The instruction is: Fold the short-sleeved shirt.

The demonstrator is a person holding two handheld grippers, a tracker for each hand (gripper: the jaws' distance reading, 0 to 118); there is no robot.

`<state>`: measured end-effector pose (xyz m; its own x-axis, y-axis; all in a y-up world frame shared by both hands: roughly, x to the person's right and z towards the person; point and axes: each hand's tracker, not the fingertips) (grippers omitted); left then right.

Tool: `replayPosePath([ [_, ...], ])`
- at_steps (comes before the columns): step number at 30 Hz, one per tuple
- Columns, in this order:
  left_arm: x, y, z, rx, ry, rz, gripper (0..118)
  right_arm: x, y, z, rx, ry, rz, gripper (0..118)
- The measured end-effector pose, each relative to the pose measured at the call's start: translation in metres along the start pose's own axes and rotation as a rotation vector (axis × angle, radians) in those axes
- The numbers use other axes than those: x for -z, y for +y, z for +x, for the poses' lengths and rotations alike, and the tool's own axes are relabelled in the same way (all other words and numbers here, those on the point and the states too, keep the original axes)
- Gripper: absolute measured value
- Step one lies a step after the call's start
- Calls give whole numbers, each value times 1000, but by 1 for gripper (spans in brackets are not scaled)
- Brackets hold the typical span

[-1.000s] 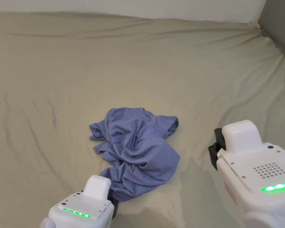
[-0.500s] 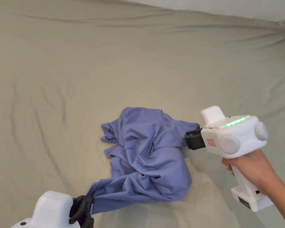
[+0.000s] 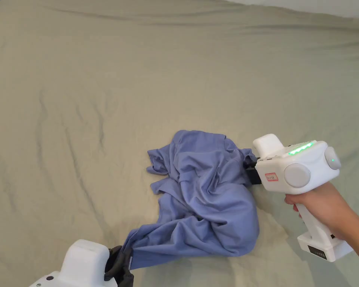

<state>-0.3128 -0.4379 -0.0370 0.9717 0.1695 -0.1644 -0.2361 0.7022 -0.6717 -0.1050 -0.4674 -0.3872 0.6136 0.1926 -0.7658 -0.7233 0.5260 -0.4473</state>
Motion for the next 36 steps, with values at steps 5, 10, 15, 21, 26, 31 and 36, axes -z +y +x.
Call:
replayPosePath([
  [5, -33, 26, -7, 18, 50, 132, 11, -76, 4, 22, 120, -26, 152, 10],
  [10, -74, 59, -20, 10, 100, 276, 11, -174, 0, 39, 151, -97, 311, 10],
  [15, -120, 97, -32, 32, 179, 425, 11, -275, -7, 45, 216, -164, 465, 10],
  [21, -175, 142, -47, 19, 250, 571, 11, -356, -12, 49, 284, -218, 578, 10],
  [26, -213, 175, -51, -14, 263, 659, 11, -352, -10, 64, 339, -261, 630, 10],
  [31, -240, 203, -54, -39, 249, 742, 11, -416, -24, 81, 426, -189, 712, 10],
  [36, -252, 229, -57, -58, 236, 779, 11, -436, -17, 70, 411, -274, 768, 10],
])
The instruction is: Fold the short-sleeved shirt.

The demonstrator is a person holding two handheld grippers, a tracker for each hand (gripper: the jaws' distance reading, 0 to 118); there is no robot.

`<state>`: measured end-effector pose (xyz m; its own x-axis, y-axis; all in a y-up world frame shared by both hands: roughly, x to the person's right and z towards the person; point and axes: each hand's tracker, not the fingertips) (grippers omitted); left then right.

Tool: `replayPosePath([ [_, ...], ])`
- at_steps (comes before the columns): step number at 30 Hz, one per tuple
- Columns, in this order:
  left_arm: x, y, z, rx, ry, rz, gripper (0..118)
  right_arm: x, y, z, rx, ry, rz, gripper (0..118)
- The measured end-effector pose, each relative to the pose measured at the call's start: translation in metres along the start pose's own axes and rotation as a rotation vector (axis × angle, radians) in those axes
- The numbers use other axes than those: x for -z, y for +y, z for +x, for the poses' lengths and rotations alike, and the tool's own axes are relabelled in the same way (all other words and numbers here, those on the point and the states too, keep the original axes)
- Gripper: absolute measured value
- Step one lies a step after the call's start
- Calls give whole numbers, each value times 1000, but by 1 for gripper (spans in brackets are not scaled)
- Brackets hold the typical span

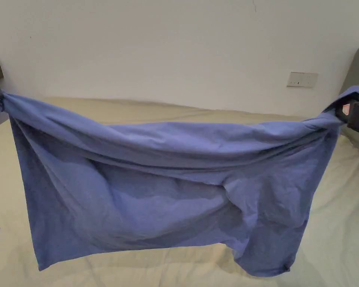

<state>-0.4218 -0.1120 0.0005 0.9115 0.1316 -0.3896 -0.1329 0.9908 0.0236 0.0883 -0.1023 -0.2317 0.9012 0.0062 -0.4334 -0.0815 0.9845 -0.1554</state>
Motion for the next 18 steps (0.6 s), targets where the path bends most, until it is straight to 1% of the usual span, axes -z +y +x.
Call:
replayPosePath([
  [2, 8, 11, 2, 10, 3, 9, 11, -5, 10, -2, 17, 1, 20, 10],
  [4, 17, 21, 2, 10, 0, 12, 11, -5, 20, 0, 17, -9, 41, 10],
  [7, 34, 35, 4, 5, -10, 15, 11, 0, 37, 0, -19, -43, 69, 10],
  [9, 46, 42, 8, 13, -14, 14, 11, 12, 47, 7, -32, -55, 78, 10],
  [12, 73, 49, 6, 22, -26, 6, 11, 34, 59, 14, -7, -58, 75, 10],
  [14, 92, 55, 14, 97, -12, -5, 11, 59, 65, 18, 5, -62, 69, 10],
  [18, 133, 66, 22, 107, -3, 1, 11, 95, 75, 12, 2, -104, 63, 10],
])
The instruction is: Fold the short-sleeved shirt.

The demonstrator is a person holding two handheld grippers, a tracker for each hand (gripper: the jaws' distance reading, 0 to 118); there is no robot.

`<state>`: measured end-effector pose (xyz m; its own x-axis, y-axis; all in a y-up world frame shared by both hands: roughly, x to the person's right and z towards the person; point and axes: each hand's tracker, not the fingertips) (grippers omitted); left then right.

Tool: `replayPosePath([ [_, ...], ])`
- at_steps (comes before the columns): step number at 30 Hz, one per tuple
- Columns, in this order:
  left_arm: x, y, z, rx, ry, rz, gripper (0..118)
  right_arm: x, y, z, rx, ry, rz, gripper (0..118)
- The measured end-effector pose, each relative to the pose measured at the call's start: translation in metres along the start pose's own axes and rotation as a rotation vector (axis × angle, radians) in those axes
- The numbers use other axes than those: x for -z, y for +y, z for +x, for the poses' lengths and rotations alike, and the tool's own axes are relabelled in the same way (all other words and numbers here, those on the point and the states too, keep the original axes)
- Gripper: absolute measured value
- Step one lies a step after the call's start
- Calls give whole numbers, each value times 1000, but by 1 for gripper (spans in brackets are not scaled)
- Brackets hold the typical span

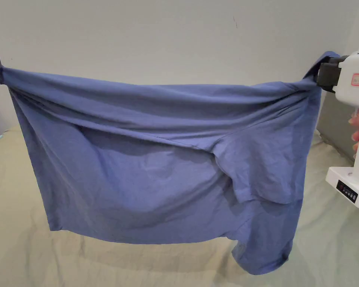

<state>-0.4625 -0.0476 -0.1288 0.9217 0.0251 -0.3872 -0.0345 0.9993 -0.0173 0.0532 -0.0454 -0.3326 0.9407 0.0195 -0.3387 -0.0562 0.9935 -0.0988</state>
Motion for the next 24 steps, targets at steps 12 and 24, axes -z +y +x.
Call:
replayPosePath([
  [12, 132, 5, 9, 37, 33, 7, 11, 126, 13, -15, -202, -79, -2, 10],
  [24, 196, -82, -8, 67, 43, -108, 11, 194, -70, -33, -173, -76, -116, 10],
])
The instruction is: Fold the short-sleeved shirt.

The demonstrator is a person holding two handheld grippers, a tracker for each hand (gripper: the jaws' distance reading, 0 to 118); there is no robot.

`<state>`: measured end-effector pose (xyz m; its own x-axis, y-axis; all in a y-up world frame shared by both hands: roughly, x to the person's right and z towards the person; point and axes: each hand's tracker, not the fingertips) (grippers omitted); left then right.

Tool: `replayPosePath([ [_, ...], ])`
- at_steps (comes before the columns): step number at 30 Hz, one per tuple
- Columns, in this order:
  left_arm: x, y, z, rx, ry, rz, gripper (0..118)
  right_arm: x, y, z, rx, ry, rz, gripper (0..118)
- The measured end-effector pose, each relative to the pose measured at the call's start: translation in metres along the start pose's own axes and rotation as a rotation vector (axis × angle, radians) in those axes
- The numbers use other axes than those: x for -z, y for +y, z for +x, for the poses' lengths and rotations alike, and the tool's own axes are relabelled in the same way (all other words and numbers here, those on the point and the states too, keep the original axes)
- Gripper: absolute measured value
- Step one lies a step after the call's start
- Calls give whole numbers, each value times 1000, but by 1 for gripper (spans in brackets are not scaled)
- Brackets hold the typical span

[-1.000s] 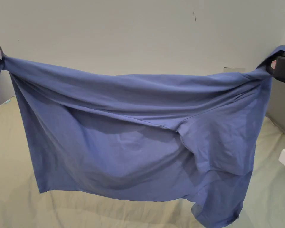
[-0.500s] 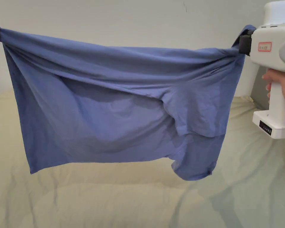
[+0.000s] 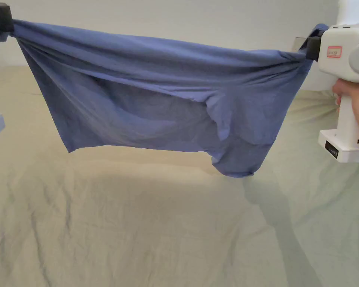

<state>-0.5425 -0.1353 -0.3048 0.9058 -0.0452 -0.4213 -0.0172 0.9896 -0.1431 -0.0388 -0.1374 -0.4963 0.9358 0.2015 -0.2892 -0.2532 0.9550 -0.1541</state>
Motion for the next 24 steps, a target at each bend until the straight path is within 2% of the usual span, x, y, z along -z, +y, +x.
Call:
replayPosePath([
  [4, -10, -55, 0, -19, -15, -123, 11, -11, -49, -23, -66, 54, -100, 10],
  [9, -49, -144, -7, 22, -14, -274, 11, -12, -119, -17, -35, 152, -297, 10],
  [13, -98, -217, -10, 31, -34, -454, 11, -45, -210, -25, -153, 197, -413, 10],
  [17, -162, -280, -5, 117, -86, -609, 11, -92, -271, -34, -106, 269, -589, 10],
  [20, -201, -322, 0, 146, -142, -750, 11, -134, -305, -48, -114, 273, -682, 10],
  [22, -224, -338, 3, 218, -140, -768, 11, -150, -325, -46, -111, 298, -719, 10],
  [24, -238, -350, -4, 235, -139, -796, 11, -167, -337, -45, -124, 282, -728, 10],
])
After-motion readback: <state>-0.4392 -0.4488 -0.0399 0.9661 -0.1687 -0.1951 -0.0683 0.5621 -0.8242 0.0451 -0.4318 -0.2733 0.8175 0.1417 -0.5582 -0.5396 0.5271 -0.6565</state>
